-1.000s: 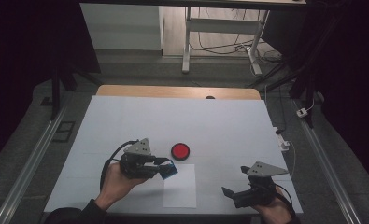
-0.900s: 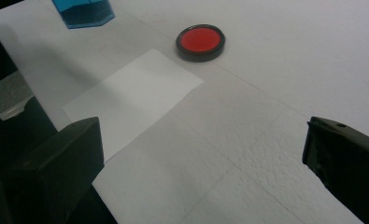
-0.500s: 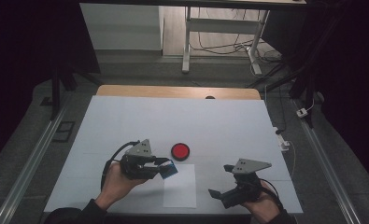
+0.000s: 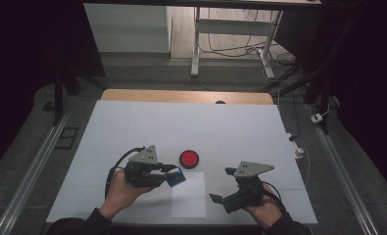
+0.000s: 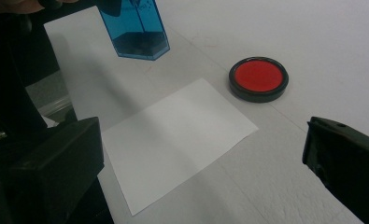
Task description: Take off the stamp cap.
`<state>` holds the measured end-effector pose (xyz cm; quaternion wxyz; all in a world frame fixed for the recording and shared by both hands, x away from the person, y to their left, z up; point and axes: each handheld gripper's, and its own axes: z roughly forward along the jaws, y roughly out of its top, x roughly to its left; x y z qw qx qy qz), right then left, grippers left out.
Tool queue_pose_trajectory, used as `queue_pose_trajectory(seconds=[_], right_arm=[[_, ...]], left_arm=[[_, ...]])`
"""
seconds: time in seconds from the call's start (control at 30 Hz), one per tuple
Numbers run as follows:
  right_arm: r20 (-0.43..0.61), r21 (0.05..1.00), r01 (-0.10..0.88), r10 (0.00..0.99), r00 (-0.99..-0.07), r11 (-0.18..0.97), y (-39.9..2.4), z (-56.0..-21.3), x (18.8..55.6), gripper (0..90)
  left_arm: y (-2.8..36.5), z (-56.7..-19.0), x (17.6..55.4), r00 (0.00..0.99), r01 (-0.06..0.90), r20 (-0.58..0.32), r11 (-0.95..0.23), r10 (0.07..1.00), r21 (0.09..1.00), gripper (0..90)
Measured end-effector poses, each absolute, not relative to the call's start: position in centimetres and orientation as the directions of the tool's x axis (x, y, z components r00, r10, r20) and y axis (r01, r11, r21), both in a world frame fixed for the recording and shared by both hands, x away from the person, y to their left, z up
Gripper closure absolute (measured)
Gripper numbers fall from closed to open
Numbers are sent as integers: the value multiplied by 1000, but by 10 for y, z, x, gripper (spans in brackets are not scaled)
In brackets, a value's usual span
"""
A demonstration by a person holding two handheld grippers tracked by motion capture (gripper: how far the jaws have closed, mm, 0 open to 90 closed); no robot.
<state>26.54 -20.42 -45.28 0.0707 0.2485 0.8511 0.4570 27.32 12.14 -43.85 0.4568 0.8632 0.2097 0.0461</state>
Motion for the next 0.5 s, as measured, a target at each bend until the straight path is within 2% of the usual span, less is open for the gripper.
queue_pose_trajectory(seconds=[0.5], right_arm=[[82, 779, 346, 462, -883, 523, -180, -461, 279, 0]], left_arm=[[122, -439, 275, 920, 290, -91, -502, 382, 815, 705]])
